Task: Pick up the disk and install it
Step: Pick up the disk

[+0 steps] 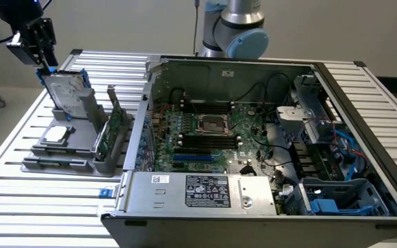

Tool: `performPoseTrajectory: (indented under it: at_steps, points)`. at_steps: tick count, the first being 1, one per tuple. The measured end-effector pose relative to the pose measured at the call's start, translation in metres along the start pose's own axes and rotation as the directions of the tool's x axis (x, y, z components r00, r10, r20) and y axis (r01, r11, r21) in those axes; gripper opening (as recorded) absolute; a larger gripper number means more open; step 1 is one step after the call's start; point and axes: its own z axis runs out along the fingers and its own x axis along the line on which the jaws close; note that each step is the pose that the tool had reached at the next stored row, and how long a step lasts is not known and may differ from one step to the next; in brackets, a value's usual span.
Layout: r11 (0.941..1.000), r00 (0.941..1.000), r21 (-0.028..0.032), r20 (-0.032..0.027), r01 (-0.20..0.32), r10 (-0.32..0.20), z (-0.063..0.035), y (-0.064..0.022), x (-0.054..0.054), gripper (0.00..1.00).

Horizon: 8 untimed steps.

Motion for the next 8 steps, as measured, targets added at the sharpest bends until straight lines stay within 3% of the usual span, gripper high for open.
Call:
performPoseTrajectory:
  at_steps: [3,8]
  points:
    - [1.0000,1.0000,0.0046,-0.0030,0.000,0.000,0.0036,0.0022,-0.0001,0.48]
    - [1.0000,0.9999,0.0089,-0.0131,0.000,0.000,0.0091,0.0045,-0.0002,0.48]
